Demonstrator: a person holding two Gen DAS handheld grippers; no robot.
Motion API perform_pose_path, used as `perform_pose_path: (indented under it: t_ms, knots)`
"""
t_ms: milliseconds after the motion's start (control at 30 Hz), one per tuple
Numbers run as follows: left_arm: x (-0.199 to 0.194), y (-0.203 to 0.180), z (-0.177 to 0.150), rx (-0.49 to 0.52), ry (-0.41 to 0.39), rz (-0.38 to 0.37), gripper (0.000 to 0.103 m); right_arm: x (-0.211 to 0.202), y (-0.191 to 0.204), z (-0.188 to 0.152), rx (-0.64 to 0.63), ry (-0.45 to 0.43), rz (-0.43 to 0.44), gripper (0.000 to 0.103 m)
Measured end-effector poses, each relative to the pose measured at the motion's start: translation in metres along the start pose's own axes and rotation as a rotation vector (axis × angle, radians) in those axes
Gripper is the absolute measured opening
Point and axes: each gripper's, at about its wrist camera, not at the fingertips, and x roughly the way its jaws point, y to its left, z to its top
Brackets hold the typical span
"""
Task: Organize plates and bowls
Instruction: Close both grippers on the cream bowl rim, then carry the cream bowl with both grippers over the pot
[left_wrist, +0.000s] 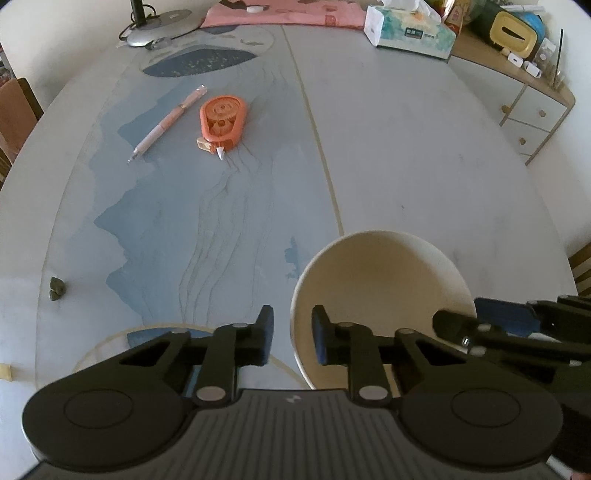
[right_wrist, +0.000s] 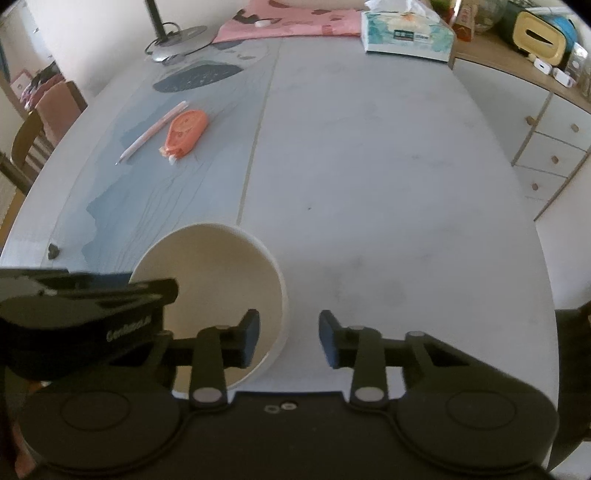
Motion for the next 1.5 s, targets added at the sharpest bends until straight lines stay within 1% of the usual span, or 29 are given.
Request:
perform_pose_path:
  t_ms: [133, 200, 267, 300, 367, 600, 867, 1233, 1500]
  knots:
    - [-0.002, -0.003, -0.002, 0.006, -0.005, 0.003, 0.011, -0.001, -0.002, 0.000, 0.018, -0.003, 0.012, 0.018]
    - [-0.003, -0.005, -0.003, 0.019, -0.007, 0.003, 0.008, -0.004, -0.001, -0.001, 0.017, -0.007, 0.009, 0.011]
    - [-0.004, -0.008, -0.004, 0.036, -0.006, 0.013, 0.007, -0.006, -0.001, -0.002, 0.019, -0.014, 0.006, 0.009]
    - [-0.005, -0.009, -0.005, 0.040, -0.006, 0.017, 0.006, -0.007, 0.000, -0.002, 0.019, -0.015, 0.006, 0.007]
    - [-0.006, -0.010, -0.006, 0.039, -0.005, 0.019, 0.006, -0.008, 0.001, -0.004, 0.012, -0.017, -0.005, 0.006]
    - [-0.019, -0.012, -0.013, 0.046, -0.017, 0.020, 0.005, -0.015, 0.002, -0.008, 0.026, -0.021, -0.003, 0.005]
    - [-0.048, -0.010, -0.025, 0.047, -0.030, 0.007, 0.005, -0.041, 0.007, -0.018, 0.054, -0.041, -0.002, 0.005]
    - [-0.111, -0.001, -0.053, 0.045, -0.053, 0.007, 0.006, -0.102, 0.029, -0.041, 0.046, -0.086, 0.008, 0.005]
    - [-0.165, 0.010, -0.085, 0.048, -0.087, 0.011, 0.006, -0.150, 0.052, -0.068, 0.033, -0.124, 0.029, 0.005]
